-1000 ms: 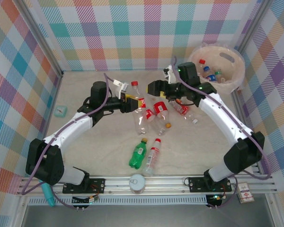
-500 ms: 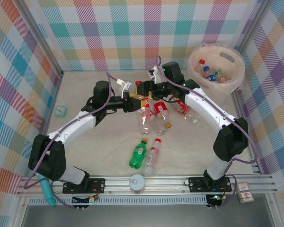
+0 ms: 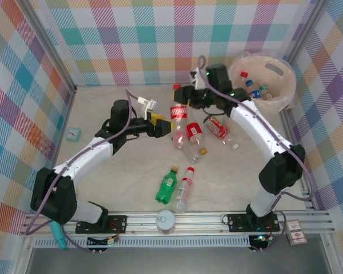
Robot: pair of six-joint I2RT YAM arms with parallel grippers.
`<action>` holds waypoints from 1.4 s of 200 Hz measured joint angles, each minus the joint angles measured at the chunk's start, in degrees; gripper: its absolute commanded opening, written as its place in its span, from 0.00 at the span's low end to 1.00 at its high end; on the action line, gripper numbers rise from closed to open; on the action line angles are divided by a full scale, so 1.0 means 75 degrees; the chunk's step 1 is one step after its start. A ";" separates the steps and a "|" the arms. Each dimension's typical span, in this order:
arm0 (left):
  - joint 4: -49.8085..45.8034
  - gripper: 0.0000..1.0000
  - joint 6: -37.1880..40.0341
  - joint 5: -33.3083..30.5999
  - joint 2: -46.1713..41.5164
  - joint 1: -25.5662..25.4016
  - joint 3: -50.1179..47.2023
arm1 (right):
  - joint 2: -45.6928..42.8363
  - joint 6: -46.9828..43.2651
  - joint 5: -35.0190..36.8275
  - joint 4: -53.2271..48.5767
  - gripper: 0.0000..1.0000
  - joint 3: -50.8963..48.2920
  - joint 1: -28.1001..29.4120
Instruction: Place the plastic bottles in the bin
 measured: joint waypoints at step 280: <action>-0.4310 0.83 -0.0644 -0.2906 0.0705 -0.1612 -0.0860 | -0.0737 -0.2311 0.4503 0.1314 0.40 -0.0831 -0.3960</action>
